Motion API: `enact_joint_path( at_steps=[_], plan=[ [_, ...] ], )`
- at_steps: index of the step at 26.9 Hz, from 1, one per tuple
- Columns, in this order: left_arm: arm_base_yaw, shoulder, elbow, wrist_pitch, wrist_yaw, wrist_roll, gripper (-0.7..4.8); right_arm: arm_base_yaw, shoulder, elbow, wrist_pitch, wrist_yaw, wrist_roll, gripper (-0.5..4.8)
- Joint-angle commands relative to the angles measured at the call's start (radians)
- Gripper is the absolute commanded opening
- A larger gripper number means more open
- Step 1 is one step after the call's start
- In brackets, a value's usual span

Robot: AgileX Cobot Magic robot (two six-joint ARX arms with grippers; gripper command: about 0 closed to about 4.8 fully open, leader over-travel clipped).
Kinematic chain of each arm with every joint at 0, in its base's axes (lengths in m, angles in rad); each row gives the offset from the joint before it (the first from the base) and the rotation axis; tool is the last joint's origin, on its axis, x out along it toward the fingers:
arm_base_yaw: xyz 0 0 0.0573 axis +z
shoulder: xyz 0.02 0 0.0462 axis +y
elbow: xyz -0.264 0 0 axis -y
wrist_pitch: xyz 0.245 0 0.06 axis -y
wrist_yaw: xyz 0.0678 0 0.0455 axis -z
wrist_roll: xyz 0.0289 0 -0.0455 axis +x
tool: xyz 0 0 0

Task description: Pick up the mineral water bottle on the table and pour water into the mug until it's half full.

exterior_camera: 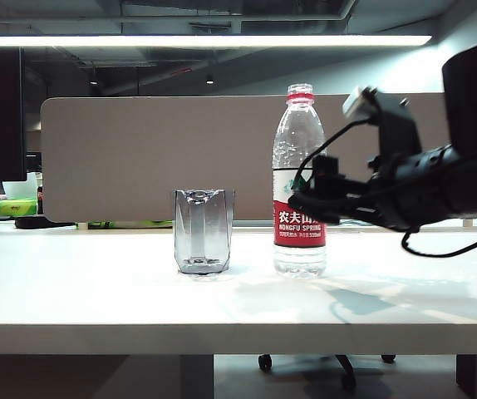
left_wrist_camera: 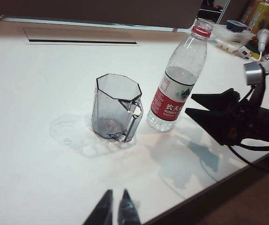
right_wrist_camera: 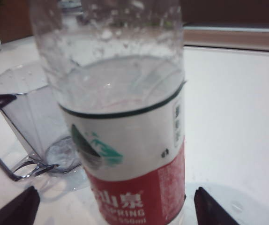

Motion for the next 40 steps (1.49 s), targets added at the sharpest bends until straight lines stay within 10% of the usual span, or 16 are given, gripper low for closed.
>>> enact_joint_path(
  at_steps=[1, 18, 21, 27, 40],
  plan=[
    [0.000, 0.000, 0.008, 0.009, 0.004, 0.004, 0.21, 0.003, 0.047, 0.060, 0.031, -0.007, 0.003, 4.79],
    [0.000, 0.000, 0.008, -0.006, 0.005, 0.003, 0.21, 0.003, 0.173, 0.285, -0.042, -0.007, 0.003, 4.74],
    [-0.001, 0.000, 0.008, -0.009, 0.005, 0.003, 0.21, 0.003, 0.173, 0.285, -0.048, -0.008, 0.003, 3.15],
    [0.000, 0.000, 0.008, -0.031, 0.005, 0.003, 0.21, 0.003, 0.150, 0.285, -0.101, -0.008, -0.008, 2.32],
    [0.002, 0.000, 0.008, -0.026, 0.002, 0.003, 0.21, 0.012, -0.103, 0.575, -1.070, 0.205, -0.534, 2.47]
  ],
)
